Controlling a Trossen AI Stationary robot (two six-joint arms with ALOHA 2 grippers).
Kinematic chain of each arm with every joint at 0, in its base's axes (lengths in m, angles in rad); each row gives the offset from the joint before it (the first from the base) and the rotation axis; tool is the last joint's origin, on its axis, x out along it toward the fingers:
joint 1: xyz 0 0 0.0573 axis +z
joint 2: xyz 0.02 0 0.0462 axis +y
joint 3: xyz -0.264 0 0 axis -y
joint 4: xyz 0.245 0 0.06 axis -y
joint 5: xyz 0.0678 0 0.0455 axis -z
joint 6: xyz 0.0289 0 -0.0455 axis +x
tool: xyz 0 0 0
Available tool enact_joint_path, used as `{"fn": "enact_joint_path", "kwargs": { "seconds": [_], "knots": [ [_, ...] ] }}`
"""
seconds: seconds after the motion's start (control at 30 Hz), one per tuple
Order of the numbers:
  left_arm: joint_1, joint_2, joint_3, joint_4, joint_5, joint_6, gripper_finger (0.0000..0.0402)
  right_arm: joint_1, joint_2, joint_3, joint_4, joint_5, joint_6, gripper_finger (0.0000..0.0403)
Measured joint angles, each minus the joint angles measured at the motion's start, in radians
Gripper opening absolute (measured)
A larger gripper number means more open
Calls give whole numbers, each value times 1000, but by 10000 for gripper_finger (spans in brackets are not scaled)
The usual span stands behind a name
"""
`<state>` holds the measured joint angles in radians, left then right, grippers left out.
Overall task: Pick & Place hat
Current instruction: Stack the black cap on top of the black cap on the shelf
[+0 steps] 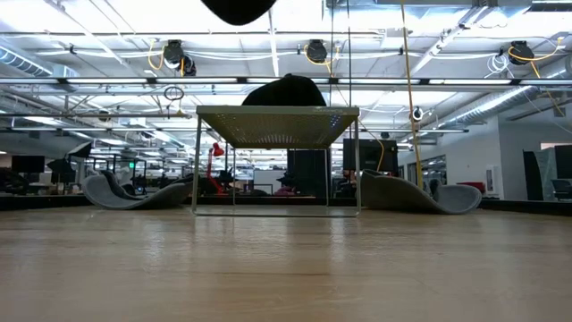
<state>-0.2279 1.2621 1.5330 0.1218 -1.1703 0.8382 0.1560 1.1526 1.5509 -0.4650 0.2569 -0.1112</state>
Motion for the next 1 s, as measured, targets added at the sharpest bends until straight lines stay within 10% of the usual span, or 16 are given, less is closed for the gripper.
{"fn": "enact_joint_path", "kwargs": {
  "seconds": [0.4,0.8,1.0],
  "knots": [
    [-29,0,0,59,-350,50,25,62,0,0,118,-1,74,166],
    [131,150,174,119,-362,34,25,62,-7,0,147,0,104,166],
    [212,274,275,114,-208,52,25,62,-17,0,257,-2,104,165]
  ]
}}
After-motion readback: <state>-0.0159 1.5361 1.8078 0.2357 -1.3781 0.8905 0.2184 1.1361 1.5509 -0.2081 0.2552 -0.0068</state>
